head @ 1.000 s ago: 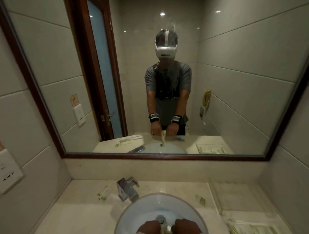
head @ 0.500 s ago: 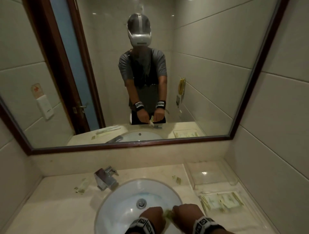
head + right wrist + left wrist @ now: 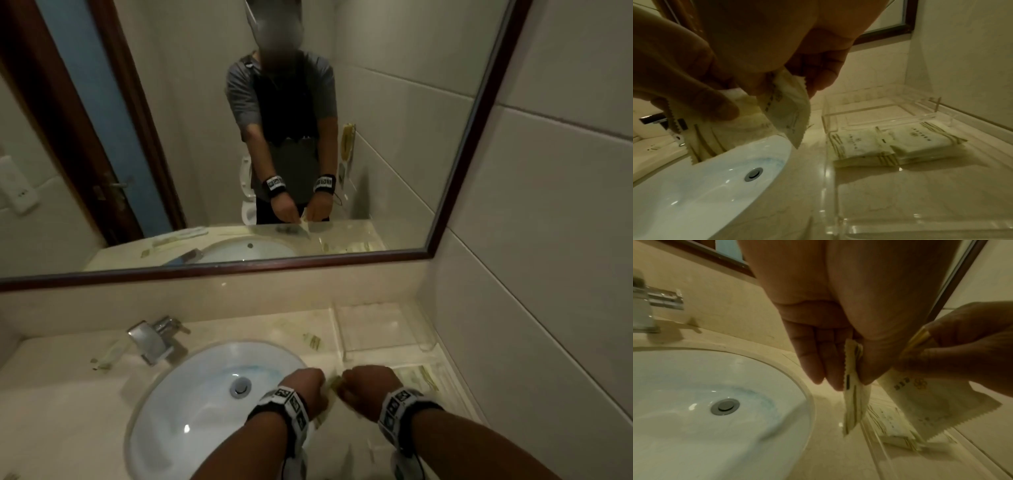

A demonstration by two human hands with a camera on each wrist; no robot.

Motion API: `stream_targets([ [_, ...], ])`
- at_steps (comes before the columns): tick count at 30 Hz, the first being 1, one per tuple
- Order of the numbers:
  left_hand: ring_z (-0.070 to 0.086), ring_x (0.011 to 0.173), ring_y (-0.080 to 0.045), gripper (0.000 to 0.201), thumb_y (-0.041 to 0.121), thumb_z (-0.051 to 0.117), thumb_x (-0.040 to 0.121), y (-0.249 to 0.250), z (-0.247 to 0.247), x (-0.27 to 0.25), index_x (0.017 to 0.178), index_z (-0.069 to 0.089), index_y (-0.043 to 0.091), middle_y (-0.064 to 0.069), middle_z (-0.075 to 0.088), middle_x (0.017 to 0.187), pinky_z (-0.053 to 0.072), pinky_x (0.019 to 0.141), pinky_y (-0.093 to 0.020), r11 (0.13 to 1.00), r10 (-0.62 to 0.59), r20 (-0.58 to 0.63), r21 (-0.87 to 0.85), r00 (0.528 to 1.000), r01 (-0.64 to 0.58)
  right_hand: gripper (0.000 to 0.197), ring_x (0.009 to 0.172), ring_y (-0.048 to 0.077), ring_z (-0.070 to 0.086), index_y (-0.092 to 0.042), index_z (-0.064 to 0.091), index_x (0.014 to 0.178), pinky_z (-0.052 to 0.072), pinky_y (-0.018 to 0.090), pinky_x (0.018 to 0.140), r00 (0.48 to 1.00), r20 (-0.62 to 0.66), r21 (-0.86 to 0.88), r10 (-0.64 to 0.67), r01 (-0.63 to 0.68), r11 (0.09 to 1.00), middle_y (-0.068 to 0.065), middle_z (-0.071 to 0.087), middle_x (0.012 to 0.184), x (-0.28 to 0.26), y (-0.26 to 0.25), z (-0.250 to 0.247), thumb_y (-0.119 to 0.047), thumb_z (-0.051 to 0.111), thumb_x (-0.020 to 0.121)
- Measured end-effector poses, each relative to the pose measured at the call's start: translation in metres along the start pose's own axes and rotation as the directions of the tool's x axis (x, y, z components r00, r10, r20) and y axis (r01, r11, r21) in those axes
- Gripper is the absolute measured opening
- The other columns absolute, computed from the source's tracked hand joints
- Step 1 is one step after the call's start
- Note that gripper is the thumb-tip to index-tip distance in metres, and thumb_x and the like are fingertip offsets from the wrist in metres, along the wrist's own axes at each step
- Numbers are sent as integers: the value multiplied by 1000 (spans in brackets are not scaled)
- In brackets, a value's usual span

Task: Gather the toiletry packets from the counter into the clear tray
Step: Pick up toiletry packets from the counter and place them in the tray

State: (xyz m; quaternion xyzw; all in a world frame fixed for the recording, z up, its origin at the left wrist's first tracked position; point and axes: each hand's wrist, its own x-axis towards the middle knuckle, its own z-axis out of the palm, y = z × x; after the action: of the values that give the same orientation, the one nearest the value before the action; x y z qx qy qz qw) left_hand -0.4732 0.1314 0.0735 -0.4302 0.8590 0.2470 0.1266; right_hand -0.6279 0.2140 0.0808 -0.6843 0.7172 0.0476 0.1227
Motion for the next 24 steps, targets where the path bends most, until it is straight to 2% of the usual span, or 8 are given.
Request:
stream_targets([
  [4,63,106,-27,25,29,54,92,28,13,23,110,64,15,-9,66,116,47,82,-30,1000,-14,6,14,1000,14,46,103,28,62,-23,66,108,50,38,84,999,48,10,2,-3,1000,6,66,111,-1,45,10,-55,34,98],
  [13,62,108,-29,31,35,45,95,72,39,55,114,62,18,-8,66,118,47,84,-30,996,-63,-78,-62,995,59,42,110,25,59,-26,63,119,47,35,88,986,118,35,115,-120,992,4,62,121,7,130,31,-52,37,100],
  [18,62,107,-30,33,37,42,97,79,50,62,110,64,16,-9,67,115,48,86,-31,997,-60,-74,-52,995,56,37,107,28,61,-26,57,123,48,36,86,978,91,58,190,-196,979,4,58,123,7,152,41,-45,36,100],
  [24,64,99,-28,34,38,44,98,74,44,74,105,72,19,-8,66,109,50,80,-32,1000,21,-161,22,987,-18,34,100,30,64,-28,61,124,51,36,80,973,35,-6,227,-227,974,4,52,123,0,164,44,-35,38,100],
])
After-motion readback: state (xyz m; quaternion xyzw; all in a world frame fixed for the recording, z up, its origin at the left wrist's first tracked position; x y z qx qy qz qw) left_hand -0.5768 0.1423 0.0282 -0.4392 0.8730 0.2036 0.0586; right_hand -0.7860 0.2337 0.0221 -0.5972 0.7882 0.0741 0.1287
